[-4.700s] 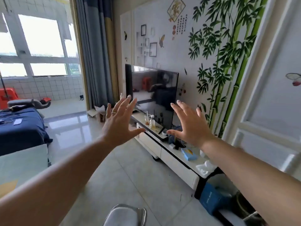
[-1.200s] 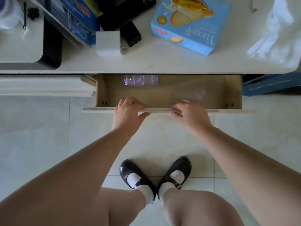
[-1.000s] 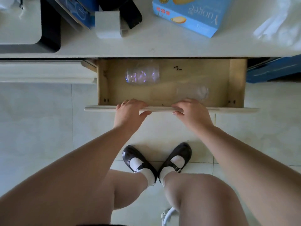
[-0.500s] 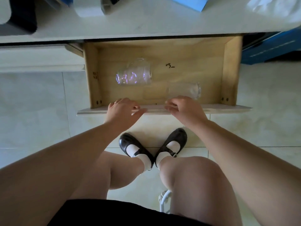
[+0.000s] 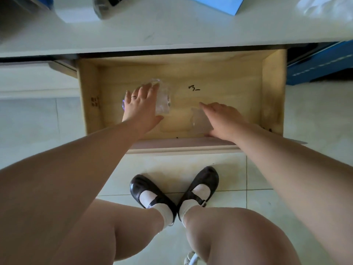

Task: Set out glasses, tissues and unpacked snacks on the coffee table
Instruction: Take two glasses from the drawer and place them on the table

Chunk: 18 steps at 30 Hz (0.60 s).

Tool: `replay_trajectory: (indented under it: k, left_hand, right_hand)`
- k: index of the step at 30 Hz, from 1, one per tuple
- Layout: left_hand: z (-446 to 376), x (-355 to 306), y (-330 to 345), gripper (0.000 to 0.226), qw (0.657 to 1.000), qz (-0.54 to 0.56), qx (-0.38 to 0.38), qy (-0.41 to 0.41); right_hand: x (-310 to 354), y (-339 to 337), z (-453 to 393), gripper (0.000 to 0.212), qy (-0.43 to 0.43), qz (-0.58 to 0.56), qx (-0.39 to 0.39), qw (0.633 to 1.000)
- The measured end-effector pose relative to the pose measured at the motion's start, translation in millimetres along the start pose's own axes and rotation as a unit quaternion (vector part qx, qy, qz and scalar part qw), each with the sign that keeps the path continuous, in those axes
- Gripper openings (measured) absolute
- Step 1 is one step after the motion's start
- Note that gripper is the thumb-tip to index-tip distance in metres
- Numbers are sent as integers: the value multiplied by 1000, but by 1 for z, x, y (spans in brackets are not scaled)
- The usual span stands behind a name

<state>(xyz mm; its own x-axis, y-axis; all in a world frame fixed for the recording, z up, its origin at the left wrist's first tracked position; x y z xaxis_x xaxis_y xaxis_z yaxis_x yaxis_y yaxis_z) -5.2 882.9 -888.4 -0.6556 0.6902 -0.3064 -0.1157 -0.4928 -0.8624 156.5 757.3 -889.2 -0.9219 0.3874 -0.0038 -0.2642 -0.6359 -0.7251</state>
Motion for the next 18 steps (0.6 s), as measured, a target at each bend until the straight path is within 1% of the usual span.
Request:
replay_trajectory:
  k: [2, 5, 7, 12, 14, 18]
  left_hand:
    - [-6, 3, 2, 100, 1000, -17, -2, -2]
    - [-9, 4, -1, 99, 999, -52, -7, 3]
    - [-3, 3, -5, 96, 999, -43, -19, 6]
    - [37, -8, -33, 95, 991, 87, -102, -18]
    - [59, -15, -52, 91, 981, 132, -141, -35]
    - [115, -27, -100, 92, 953, 208, -204, -82]
  right_hand:
    - [2, 2, -2, 94, -16, 5, -13, 1000]
    - [0, 3, -2, 86, -30, 7, -31, 999]
    - [-4, 1, 3, 83, -36, -23, -48, 998]
    - [-13, -28, 39, 90, -21, -188, -81, 979]
    - [-10, -49, 61, 90, -11, -241, -94, 966]
    - [8, -98, 114, 89, -8, -306, -105, 946]
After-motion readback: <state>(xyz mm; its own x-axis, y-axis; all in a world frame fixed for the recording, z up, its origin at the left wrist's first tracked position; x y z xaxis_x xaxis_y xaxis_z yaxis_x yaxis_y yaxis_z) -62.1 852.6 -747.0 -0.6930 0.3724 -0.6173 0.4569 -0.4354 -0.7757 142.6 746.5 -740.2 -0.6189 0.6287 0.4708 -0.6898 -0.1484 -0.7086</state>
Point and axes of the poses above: each hand's wrist, its own z-axis away from the middle knuckle, its own y-axis out of the palm, x = y × z, the point moved 6 cm from there along -z, towards the middle knuckle, and after that the axes turned 14 degrees about y, right-handed, at the moved point
